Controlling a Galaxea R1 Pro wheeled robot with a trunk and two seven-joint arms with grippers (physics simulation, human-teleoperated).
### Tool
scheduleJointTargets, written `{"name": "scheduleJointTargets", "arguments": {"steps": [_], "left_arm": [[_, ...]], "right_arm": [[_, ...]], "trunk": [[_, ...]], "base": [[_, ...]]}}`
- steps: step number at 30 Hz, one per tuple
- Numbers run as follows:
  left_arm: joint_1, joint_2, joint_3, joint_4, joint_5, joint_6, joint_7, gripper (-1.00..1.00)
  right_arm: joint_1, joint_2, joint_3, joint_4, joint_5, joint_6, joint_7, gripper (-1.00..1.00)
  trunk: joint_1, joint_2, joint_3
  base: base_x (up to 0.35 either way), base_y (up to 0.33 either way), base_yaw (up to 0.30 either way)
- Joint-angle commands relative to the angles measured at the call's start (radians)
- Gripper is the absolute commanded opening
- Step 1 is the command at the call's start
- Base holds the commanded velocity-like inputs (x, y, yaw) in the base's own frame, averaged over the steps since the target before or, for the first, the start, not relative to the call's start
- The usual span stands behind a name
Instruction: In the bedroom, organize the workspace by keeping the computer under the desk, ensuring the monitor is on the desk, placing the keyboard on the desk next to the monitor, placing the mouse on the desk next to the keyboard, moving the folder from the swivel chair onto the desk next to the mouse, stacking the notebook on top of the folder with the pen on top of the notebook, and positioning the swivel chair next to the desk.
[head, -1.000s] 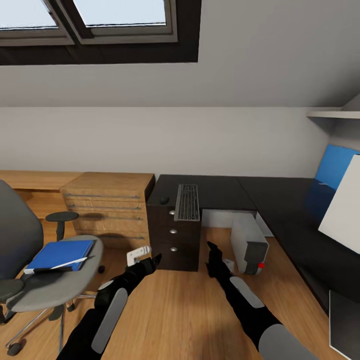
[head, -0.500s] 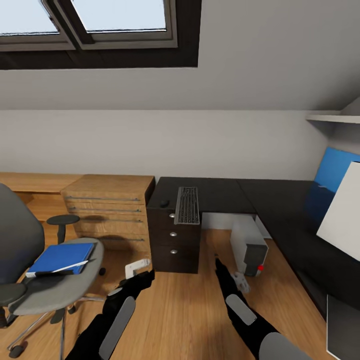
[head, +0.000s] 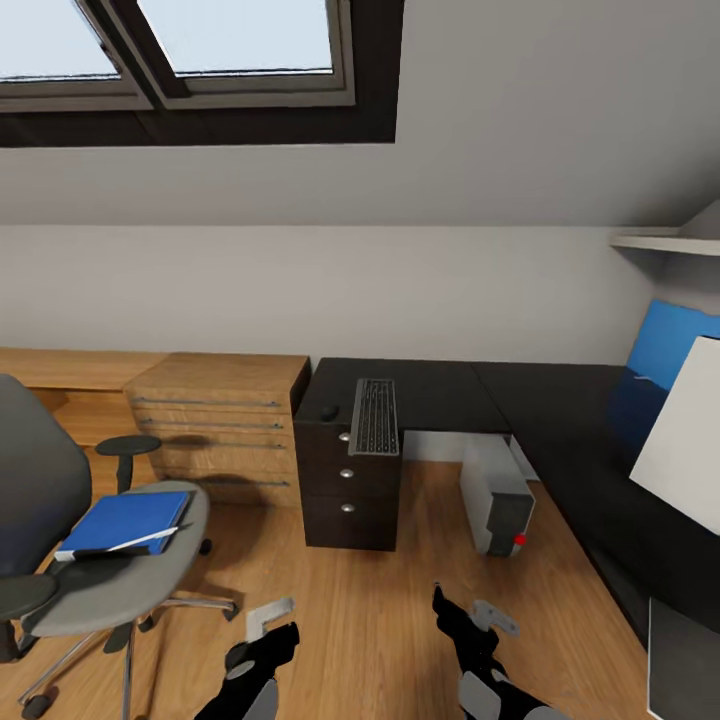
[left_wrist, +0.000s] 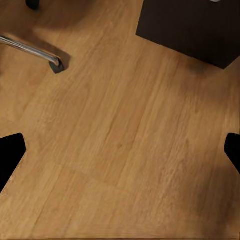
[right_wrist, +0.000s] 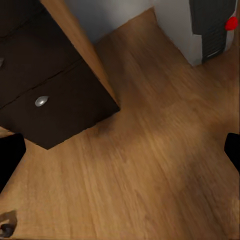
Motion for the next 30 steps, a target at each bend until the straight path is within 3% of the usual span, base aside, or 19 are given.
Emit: {"name": "scheduleJointTargets", "arguments": {"steps": [1,5,9,12,17,25,30], "left_arm": [[-0.001,0.000,-0.017,0.020,0.004,-0.023,0.008,1.00],[-0.001,-0.004,-0.055,0.108,0.007,-0.131,0.007,1.00],[-0.001,-0.014,-0.069,0.228,0.006,-0.167,-0.012,1.00],[-0.001,-0.027,-0.073,0.324,0.006,-0.208,-0.057,1.00],[-0.001,-0.034,-0.075,0.398,0.005,-0.288,-0.107,1.00],[-0.001,-0.042,-0.075,0.429,0.003,-0.312,-0.118,1.00],[-0.001,-0.041,-0.075,0.433,0.004,-0.314,-0.118,1.00]], "right_arm": [[-0.001,0.002,0.007,0.016,0.005,-0.016,0.003,1.00],[0.000,0.007,0.008,0.067,0.049,-0.050,0.006,1.00],[0.023,0.007,0.009,0.083,0.068,-0.061,0.008,1.00],[0.068,0.007,0.009,0.088,0.121,-0.072,0.009,1.00],[0.105,0.006,0.008,0.091,0.205,-0.129,0.008,1.00],[0.142,0.006,0.008,0.092,0.224,-0.163,0.008,1.00],[0.146,0.005,0.008,0.092,0.228,-0.166,0.009,1.00]], "trunk": [[-0.004,0.007,0.002],[-0.019,0.035,0.015],[-0.035,0.063,0.027],[-0.046,0.084,0.037],[-0.065,0.119,0.052],[-0.096,0.175,0.077],[-0.096,0.175,0.077]], "base": [[0.000,0.000,0.000],[0.000,0.000,0.000],[0.000,0.000,0.000],[0.000,0.000,0.000],[0.000,0.000,0.000],[0.000,0.000,0.000],[0.000,0.000,0.000]]}}
